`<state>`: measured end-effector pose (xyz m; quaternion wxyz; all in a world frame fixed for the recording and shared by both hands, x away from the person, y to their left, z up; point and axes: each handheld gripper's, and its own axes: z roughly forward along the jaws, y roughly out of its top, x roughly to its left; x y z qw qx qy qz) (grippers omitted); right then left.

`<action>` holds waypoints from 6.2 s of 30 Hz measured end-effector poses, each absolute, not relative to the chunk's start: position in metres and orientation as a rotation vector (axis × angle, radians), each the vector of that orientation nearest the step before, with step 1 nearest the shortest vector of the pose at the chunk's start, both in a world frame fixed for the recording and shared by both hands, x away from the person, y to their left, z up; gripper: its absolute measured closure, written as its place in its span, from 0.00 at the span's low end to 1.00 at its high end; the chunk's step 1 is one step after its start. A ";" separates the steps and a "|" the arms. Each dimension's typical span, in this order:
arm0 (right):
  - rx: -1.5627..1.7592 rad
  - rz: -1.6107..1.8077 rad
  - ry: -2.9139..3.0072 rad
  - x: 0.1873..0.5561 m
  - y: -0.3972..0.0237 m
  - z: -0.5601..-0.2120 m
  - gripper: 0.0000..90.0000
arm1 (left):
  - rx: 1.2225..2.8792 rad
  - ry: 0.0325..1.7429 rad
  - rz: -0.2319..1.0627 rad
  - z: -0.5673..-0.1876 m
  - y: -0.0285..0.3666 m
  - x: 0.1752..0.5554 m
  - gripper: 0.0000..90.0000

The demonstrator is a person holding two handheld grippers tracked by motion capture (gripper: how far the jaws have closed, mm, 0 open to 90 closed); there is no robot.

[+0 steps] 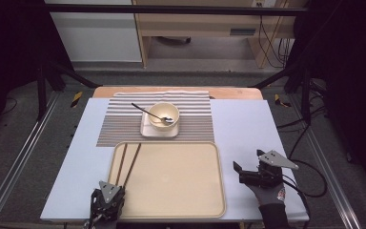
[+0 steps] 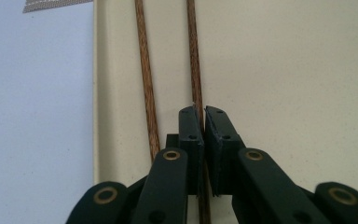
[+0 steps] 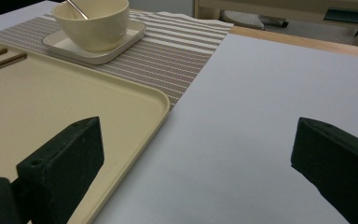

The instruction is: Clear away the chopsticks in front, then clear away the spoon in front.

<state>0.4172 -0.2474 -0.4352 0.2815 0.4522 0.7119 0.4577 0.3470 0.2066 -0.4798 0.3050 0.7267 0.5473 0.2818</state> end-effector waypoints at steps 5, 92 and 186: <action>1.213 1.225 1.909 0.417 -0.247 -0.435 0.03 | 1.938 1.443 0.748 -0.479 0.206 0.347 0.94; 1.205 1.196 1.927 0.419 -0.246 -0.439 0.03 | 2.197 1.133 0.548 -0.467 0.236 0.447 0.99; 1.200 1.246 1.901 0.418 -0.247 -0.432 0.03 | 1.772 1.172 0.681 -0.413 0.206 0.598 0.33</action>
